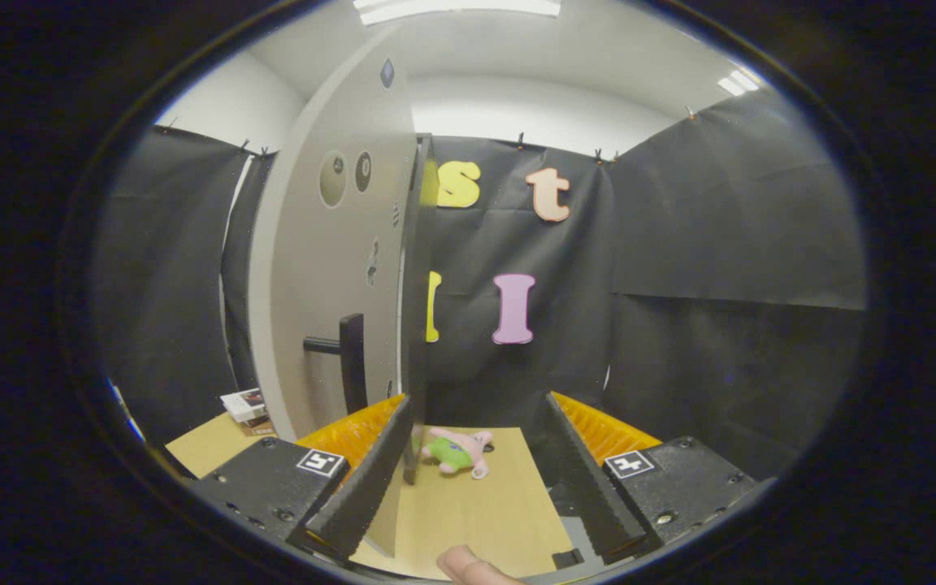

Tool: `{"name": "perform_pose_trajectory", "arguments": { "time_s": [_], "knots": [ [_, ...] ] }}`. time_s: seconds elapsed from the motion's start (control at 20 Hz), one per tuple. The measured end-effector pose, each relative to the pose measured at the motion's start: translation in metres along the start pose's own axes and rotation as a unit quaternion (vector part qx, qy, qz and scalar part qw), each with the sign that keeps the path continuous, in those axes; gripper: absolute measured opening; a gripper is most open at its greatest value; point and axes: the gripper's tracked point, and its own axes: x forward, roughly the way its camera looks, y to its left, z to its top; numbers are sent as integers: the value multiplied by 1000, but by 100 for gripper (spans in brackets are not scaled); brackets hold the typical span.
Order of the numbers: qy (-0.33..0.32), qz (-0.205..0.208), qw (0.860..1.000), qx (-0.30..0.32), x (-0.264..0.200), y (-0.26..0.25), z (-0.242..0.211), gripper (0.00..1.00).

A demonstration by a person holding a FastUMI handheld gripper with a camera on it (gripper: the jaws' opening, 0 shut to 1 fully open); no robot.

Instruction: Open the shoe cabinet door, grab the shoes and put them into the shoe cabinet, then close the shoe cabinet door.

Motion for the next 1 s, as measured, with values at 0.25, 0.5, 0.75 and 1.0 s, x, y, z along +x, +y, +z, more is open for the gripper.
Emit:
{"name": "perform_pose_trajectory", "arguments": {
  "time_s": [0.25, 0.5, 0.75, 1.0],
  "knots": [
    [-5, 22, 1000, 15, 9, 10, 3, 95],
    [4, 18, 999, 29, 6, 17, 1, 94],
    [7, 40, 999, 31, 5, 53, 2, 94],
    [9, 39, 999, 32, 10, 89, 14, 94]
  ]
}}
